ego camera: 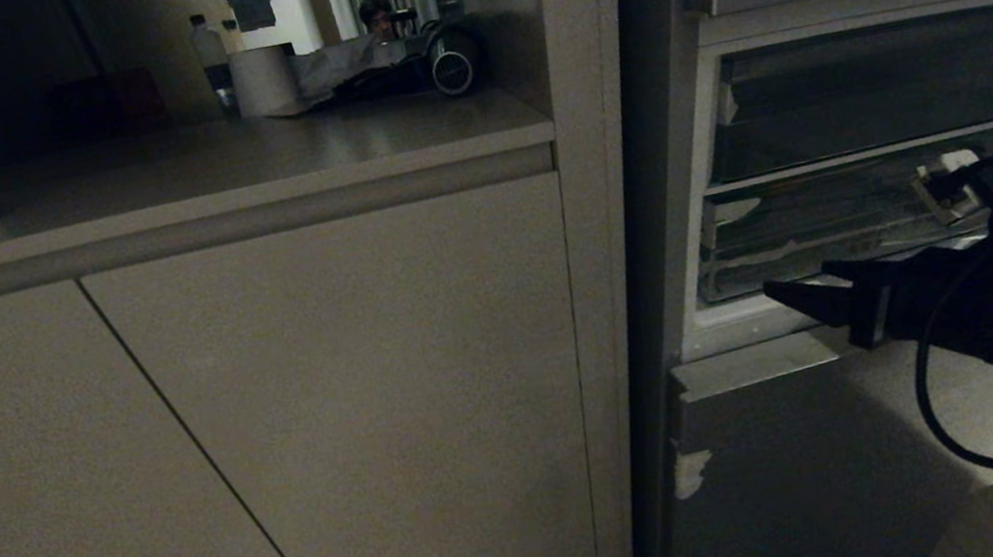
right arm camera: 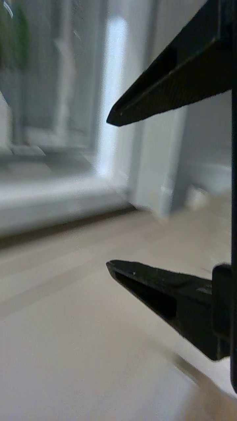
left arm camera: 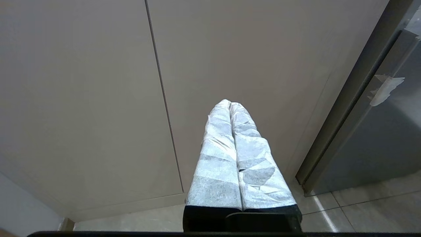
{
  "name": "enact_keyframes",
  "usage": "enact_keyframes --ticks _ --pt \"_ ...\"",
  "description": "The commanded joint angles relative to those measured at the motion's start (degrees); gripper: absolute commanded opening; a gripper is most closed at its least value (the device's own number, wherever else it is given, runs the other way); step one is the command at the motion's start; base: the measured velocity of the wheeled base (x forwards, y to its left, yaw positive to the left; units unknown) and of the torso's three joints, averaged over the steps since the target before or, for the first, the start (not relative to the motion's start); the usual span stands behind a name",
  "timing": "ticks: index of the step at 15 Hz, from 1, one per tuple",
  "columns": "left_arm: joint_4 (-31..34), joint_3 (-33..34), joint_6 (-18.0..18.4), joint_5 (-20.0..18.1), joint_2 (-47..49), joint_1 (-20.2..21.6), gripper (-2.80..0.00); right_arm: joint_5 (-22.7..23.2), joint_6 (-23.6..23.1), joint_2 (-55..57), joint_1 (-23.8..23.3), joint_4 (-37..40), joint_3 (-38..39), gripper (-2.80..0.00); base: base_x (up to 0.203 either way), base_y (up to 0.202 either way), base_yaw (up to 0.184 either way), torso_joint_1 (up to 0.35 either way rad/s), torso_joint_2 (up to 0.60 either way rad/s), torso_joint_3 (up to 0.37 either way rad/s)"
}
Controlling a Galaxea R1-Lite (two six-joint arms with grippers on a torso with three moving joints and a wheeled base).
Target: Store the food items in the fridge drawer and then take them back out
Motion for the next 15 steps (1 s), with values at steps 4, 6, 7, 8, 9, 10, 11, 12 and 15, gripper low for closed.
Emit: enact_keyframes --ticks 4,6,7,8,9,10,11,12,15 --pt "0.02 0.0 -0.02 0.02 0.0 0.0 -2.8 -6.73 -0.06 11.77 0.0 -9.45 -4.71 0.0 0.0 0.0 0.0 0.0 0.0 0.0" --pt "0.02 0.0 -0.02 0.02 0.0 0.0 -2.8 -7.68 -0.09 12.61 0.03 -9.45 -5.95 0.0 0.0 0.0 0.0 0.0 0.0 0.0" --pt "0.02 0.0 -0.02 0.02 0.0 0.0 -2.8 -8.13 -0.1 14.41 0.07 -9.45 -7.51 0.0 0.0 0.0 0.0 0.0 0.0 0.0" --pt "0.02 0.0 -0.02 0.02 0.0 0.0 -2.8 -8.32 -0.07 15.76 0.08 -9.46 -8.77 0.0 0.0 0.0 0.0 0.0 0.0 0.0" --pt "0.02 0.0 -0.02 0.02 0.0 0.0 -2.8 -8.46 0.08 16.87 0.09 -9.59 -10.02 0.0 0.0 0.0 0.0 0.0 0.0 0.0" --pt "0.02 0.0 -0.02 0.02 0.08 0.0 -2.8 -8.87 0.06 17.66 0.09 -9.99 -10.85 0.0 0.0 0.0 0.0 0.0 0.0 0.0" --pt "0.02 0.0 -0.02 0.02 0.0 -0.01 -2.8 -10.01 -0.13 19.08 0.09 -10.87 -12.25 0.0 0.0 0.0 0.0 0.0 0.0 0.0" --pt "0.02 0.0 -0.02 0.02 0.0 0.0 -2.8 -10.8 -0.22 19.83 0.09 -11.77 -13.06 0.0 0.0 0.0 0.0 0.0 0.0 0.0" --pt "0.02 0.0 -0.02 0.02 0.0 -0.01 -2.8 -10.92 -0.6 21.0 0.09 -12.0 -14.49 0.0 0.0 0.0 0.0 0.0 0.0 0.0"
